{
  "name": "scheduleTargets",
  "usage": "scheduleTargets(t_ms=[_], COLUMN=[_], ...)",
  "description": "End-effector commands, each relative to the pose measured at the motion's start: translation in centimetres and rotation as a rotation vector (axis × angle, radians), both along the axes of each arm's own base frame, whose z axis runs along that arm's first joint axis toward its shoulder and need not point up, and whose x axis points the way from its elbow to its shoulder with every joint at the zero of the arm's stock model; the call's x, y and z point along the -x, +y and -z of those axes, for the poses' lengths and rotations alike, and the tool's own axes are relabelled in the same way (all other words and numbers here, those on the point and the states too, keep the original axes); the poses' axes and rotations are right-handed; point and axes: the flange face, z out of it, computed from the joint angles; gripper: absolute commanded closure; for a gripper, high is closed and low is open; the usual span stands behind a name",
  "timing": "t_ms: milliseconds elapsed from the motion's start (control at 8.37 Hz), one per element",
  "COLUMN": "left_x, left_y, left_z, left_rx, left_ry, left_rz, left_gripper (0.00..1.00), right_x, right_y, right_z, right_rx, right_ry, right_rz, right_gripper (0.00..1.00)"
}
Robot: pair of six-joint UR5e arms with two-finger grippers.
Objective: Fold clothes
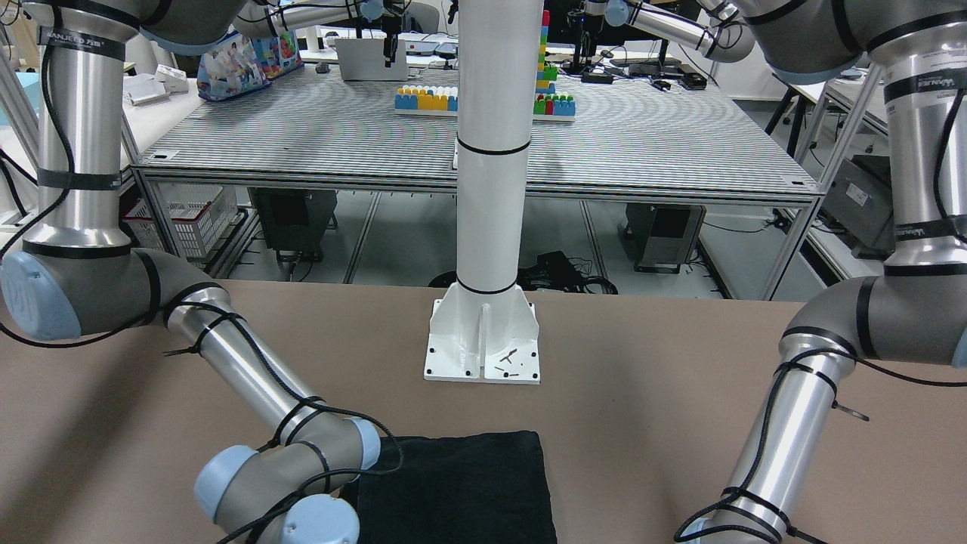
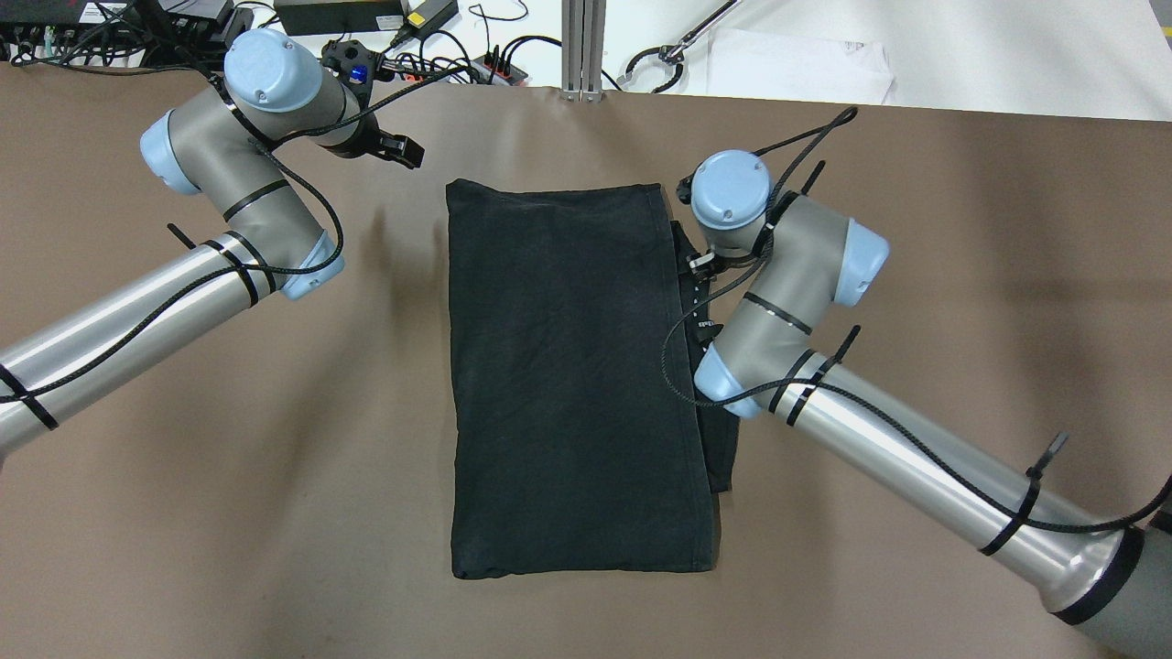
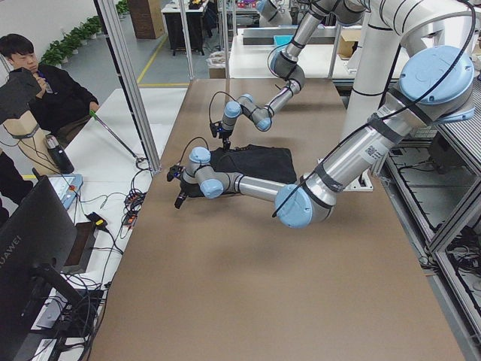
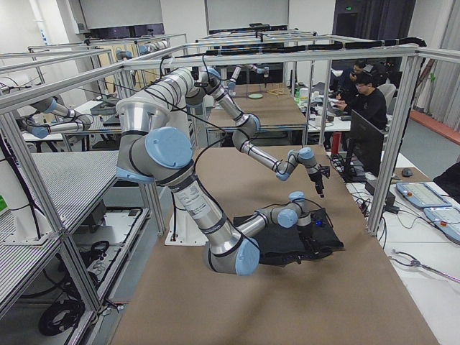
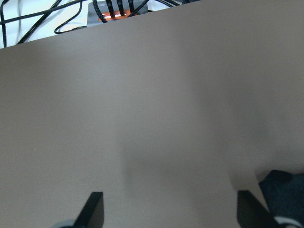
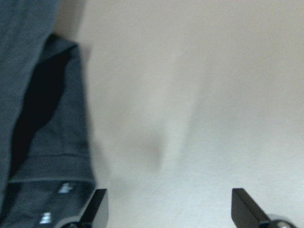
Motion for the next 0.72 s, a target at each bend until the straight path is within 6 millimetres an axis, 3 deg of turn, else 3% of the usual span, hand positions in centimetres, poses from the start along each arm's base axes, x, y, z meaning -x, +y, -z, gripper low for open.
scheduleTargets(t_ms=[0,120,359,598], left_x=[0.2,0.4,2.0,1.8], left_y=[0.6,1.4,3.9,8.8], left_z=[0.1,-0.2,-2.2,-3.6], left_rx=[0.006,0.028,0.062,0.216], left_ry=[0.024,0.055,0.094,0.231], left_rz=[-0.020,-0.028,0.003,-0.053], left_gripper=[0.00,0.00,0.00,0.00], right_x=[-6.9,-7.5,-8.4,-10.1], right_y=[-3.6,-2.9,0.3,2.6], right_z=[0.2,2.9,4.2,4.4], right_rx=[-0.032,-0.067,-0.062,-0.108], right_ry=[-0.004,-0.047,-0.176,-0.238], right_rz=[-0.013,-0.019,-0.107,-0.113], right_gripper=[0.07,0.07,0.06,0.06])
